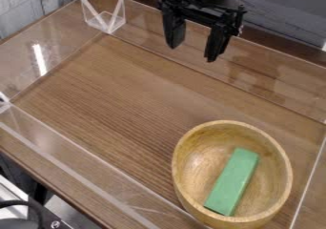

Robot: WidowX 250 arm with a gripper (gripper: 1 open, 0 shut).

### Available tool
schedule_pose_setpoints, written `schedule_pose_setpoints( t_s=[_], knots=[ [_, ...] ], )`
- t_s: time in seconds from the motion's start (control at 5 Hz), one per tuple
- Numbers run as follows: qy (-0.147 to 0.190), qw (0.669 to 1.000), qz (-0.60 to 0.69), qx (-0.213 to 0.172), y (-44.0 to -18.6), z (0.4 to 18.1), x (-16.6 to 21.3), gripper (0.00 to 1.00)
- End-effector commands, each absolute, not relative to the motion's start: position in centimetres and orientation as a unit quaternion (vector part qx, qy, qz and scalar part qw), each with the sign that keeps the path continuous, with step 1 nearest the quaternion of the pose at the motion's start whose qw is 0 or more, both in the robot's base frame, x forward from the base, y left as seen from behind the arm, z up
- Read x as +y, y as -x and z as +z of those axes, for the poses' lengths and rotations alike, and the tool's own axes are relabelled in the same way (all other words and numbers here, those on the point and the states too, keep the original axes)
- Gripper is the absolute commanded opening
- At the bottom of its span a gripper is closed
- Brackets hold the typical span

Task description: Remove the green block from inside the brown bowl and put it on the table

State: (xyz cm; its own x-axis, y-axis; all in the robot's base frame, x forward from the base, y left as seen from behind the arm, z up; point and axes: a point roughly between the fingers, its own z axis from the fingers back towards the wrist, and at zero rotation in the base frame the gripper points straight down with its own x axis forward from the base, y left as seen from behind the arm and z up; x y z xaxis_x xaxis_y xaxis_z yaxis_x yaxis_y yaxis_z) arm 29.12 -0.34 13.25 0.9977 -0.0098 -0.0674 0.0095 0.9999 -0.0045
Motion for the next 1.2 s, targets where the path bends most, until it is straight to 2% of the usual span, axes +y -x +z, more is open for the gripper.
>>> schedule_pose_setpoints(
  t_s=[0.0, 0.2, 0.6, 0.8, 1.0],
  knots=[
    [0.006, 0.999, -0.018, 0.045, -28.0, 12.2, -2.0, 1.00],
    [0.011, 0.997, -0.040, 0.063, -25.6, 10.5, -5.0, 1.00],
    [0.012, 0.998, -0.053, 0.033, -21.9, 8.6, -11.4, 1.00],
    [0.018, 0.999, -0.045, 0.013, -22.3, 10.0, -10.4, 1.00],
    [0.023, 0.999, -0.048, 0.002, -22.7, 9.5, -9.7, 1.00]
  ],
)
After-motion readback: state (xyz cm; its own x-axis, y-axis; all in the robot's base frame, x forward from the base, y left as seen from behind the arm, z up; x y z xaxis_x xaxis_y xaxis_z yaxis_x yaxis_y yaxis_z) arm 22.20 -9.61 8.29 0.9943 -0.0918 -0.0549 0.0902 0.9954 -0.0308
